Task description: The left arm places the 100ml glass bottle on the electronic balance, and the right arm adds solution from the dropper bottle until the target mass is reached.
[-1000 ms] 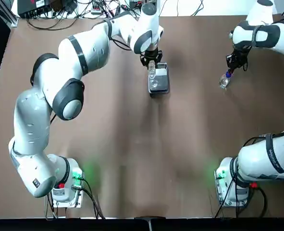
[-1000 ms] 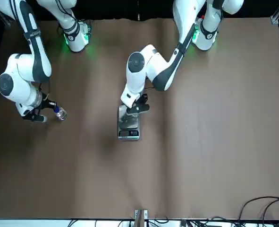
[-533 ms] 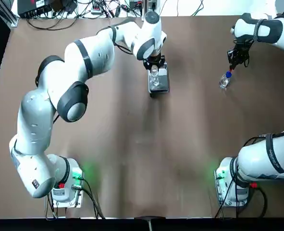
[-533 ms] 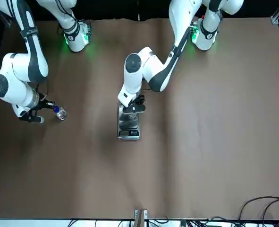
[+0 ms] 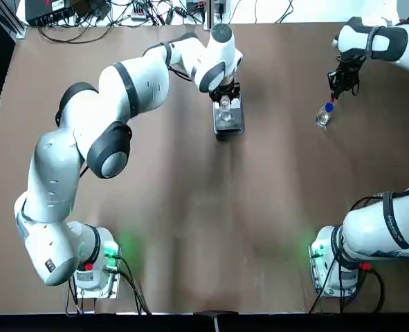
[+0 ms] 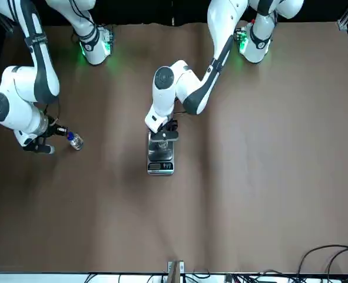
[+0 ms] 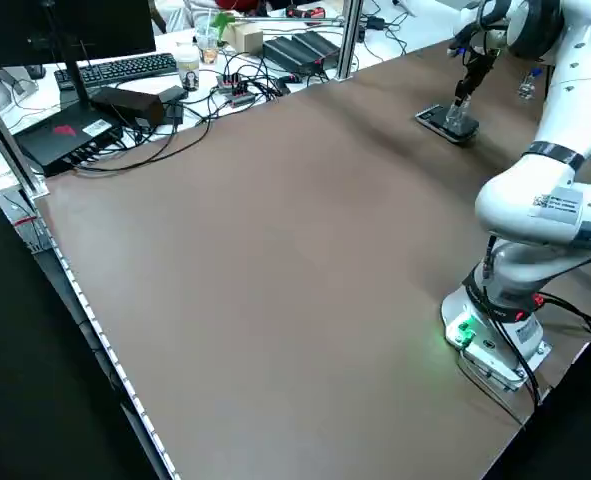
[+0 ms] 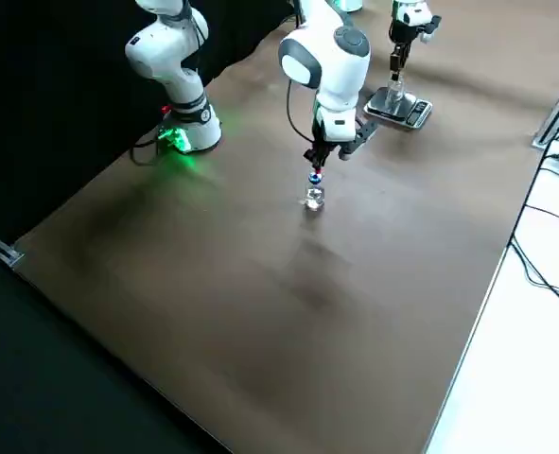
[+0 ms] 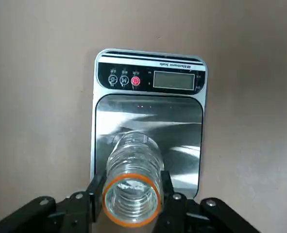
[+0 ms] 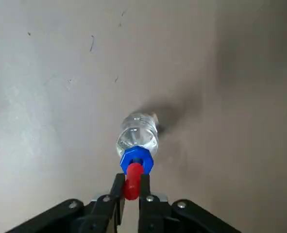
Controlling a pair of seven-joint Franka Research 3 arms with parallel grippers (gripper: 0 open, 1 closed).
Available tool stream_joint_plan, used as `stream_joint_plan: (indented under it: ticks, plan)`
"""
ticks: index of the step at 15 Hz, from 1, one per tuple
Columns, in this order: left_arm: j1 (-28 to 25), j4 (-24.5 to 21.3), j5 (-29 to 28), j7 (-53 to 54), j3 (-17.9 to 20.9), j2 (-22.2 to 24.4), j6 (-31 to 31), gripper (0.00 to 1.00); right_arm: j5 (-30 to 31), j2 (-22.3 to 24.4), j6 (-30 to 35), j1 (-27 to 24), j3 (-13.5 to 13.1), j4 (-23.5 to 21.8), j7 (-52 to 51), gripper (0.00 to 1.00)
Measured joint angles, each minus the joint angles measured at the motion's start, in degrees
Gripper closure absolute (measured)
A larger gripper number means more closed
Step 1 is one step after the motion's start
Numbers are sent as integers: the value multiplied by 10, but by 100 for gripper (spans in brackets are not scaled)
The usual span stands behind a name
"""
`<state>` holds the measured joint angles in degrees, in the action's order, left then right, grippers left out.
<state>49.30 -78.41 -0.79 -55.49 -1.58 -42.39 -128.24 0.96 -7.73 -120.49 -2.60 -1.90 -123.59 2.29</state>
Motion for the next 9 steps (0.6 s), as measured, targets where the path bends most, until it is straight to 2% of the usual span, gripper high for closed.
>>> stream_joint_plan:
  ticks: [6, 9]
  plan:
    - [2, 1, 0, 0, 0, -1, 0, 49, 0, 0, 25, 0, 0, 20, 0, 84]
    - [2, 3, 0, 0, 1, 0, 0, 42, 0, 0, 26, 0, 0, 23, 0, 84]
